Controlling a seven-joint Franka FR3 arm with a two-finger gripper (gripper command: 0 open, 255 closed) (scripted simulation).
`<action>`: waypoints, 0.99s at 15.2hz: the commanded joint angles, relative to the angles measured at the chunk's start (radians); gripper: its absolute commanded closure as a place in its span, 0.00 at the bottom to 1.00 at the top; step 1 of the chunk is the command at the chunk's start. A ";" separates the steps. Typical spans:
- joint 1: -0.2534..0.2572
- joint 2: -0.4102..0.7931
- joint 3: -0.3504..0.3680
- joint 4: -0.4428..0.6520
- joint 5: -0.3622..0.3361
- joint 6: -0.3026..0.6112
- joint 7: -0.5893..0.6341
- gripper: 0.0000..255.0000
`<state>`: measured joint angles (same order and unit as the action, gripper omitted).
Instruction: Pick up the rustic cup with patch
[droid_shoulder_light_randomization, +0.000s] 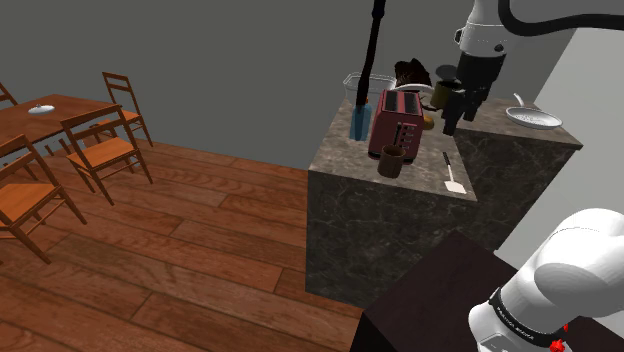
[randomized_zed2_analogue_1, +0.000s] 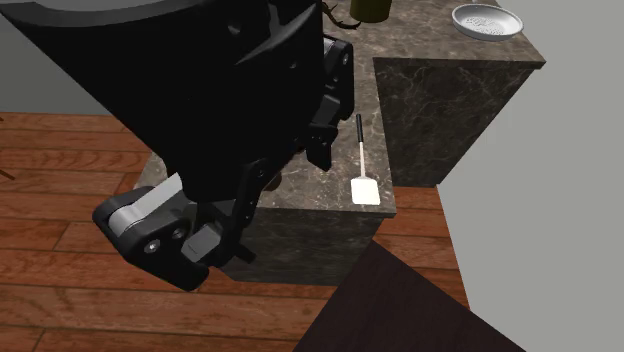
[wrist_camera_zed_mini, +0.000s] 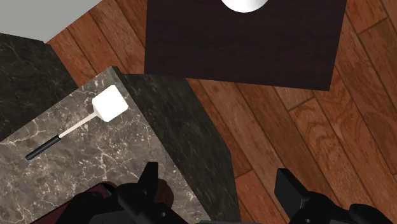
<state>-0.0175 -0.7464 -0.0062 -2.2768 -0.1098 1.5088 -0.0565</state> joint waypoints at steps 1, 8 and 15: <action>0.000 0.000 0.000 0.000 0.000 0.000 0.000 0.00; -0.008 0.194 -0.055 -0.016 -0.024 0.203 -0.048 0.00; -0.014 0.429 -0.103 0.035 -0.027 0.379 -0.100 0.00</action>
<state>-0.0324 -0.3600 -0.1056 -2.2582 -0.1397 1.8623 -0.1528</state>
